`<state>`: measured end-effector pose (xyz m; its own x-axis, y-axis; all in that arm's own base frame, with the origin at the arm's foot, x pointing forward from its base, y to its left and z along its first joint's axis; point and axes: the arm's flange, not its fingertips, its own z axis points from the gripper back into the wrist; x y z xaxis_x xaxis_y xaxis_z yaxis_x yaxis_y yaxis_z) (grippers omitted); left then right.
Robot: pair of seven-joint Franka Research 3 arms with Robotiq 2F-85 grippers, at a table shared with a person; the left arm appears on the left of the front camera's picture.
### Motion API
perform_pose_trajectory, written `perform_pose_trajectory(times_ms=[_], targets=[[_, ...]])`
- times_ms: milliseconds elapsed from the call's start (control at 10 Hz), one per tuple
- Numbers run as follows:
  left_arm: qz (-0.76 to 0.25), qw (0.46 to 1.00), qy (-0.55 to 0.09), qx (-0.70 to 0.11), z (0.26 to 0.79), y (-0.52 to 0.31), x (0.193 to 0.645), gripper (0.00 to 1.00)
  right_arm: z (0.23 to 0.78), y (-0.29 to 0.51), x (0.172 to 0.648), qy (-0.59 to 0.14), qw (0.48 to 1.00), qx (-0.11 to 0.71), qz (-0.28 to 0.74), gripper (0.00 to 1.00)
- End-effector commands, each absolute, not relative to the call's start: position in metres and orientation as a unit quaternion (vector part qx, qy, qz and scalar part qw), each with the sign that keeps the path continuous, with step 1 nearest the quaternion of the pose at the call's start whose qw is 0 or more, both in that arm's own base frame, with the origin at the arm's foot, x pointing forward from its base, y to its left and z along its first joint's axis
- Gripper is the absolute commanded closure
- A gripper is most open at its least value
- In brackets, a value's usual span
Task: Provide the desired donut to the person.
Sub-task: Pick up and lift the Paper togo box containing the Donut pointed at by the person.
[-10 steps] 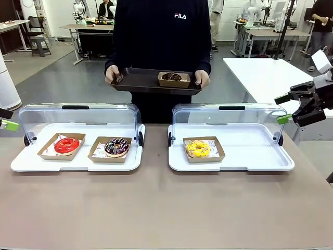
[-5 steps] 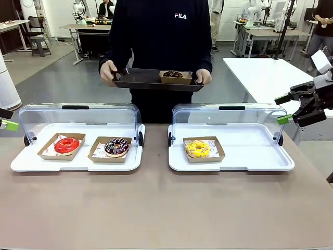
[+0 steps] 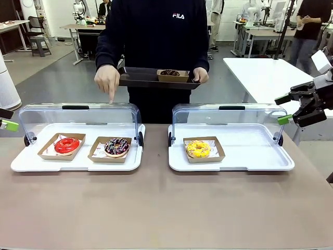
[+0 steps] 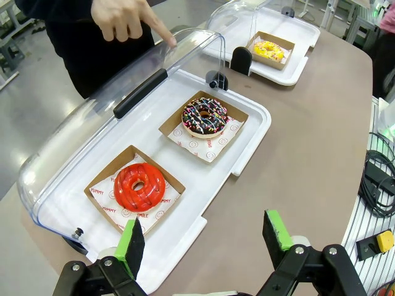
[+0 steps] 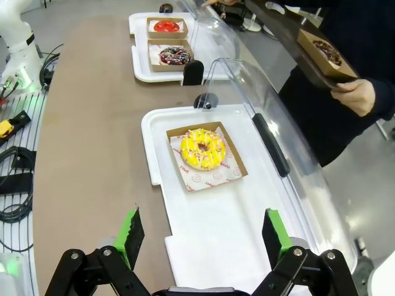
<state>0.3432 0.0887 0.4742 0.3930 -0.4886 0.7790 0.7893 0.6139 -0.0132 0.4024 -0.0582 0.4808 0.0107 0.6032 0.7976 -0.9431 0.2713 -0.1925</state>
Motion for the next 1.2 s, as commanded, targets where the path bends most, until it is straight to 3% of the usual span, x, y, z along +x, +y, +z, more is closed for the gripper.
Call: perform_pose_trajectory(times_ms=[0, 1100], targets=[[-0.399, 0.805, -0.393, -0.198, 0.4719, 0.0914, 0.3434, 0.0, 0.4791, -0.0581, 0.403, -0.422, 0.676, 0.21, 0.567, 0.0], [-0.399, 0.805, -0.393, -0.198, 0.4719, 0.0914, 0.3434, 0.0, 0.4791, -0.0581, 0.403, -0.422, 0.676, 0.21, 0.567, 0.0]])
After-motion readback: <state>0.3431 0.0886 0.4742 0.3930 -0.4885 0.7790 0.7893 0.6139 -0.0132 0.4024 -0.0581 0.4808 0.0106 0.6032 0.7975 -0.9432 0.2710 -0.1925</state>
